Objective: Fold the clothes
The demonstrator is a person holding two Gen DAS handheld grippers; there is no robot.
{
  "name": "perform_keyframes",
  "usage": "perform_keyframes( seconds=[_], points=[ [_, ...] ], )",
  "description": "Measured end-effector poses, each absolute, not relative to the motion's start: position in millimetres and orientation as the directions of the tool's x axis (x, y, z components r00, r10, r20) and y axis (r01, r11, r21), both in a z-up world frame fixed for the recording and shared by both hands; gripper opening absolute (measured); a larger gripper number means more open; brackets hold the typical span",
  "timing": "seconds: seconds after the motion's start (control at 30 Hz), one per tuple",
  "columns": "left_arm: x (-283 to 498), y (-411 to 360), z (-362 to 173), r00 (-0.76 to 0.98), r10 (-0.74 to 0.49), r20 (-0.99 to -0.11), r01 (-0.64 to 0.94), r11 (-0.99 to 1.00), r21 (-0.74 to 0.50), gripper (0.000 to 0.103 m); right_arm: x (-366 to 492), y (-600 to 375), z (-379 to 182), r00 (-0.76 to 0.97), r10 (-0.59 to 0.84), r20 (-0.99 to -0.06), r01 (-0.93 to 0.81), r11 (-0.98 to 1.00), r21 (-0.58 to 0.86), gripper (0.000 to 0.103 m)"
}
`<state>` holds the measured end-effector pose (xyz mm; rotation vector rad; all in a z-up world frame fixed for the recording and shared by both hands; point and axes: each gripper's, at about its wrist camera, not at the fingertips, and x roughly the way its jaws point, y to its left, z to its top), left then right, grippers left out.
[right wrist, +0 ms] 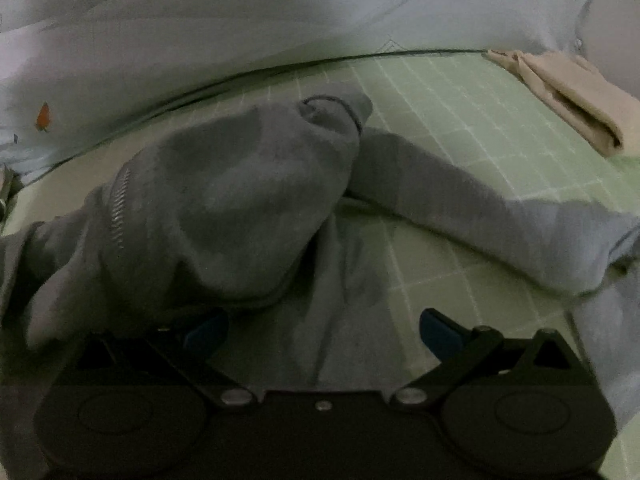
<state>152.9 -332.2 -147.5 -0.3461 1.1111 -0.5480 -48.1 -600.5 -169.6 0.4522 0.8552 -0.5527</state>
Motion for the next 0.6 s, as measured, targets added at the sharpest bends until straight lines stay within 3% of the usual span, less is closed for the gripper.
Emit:
perform_keyframes(
  seconds=[0.07,0.13,0.2,0.27,0.47,0.6],
  points=[
    [161.1,-346.0,-158.8,0.305,-0.558,-0.771,0.241,0.829,-0.505,0.078,-44.7,-603.5,-170.7,0.521,-0.279,-0.806,0.626,0.768,0.138,0.103],
    [166.1,-355.5,-168.3,0.297,-0.524,-0.798,0.227,0.851,-0.474,0.064,-41.8,-604.6,-172.5,0.514,-0.286,-0.808,0.632,0.764,0.132,0.103],
    [166.6,-356.7,-170.8,0.300,-0.512,-0.805,0.216,0.859,-0.465,0.022,-39.0,-604.3,-173.6,0.511,-0.294,-0.808,0.632,0.765,0.122,0.103],
    [164.9,-352.7,-167.1,0.323,-0.506,-0.800,0.215,0.862,-0.458,0.010,-37.2,-604.6,-174.4,0.512,-0.298,-0.805,0.629,0.769,0.115,0.103],
    [159.3,-298.8,-106.2,0.577,-0.396,-0.714,0.152,0.911,-0.383,0.007,-43.1,-608.6,-172.4,0.516,-0.327,-0.791,0.626,0.775,0.088,0.103],
    [159.4,-268.6,-47.0,0.751,-0.260,-0.607,0.131,0.960,-0.249,0.007,-51.1,-613.7,-168.6,0.525,-0.343,-0.779,0.644,0.758,0.100,0.103]
  ],
)
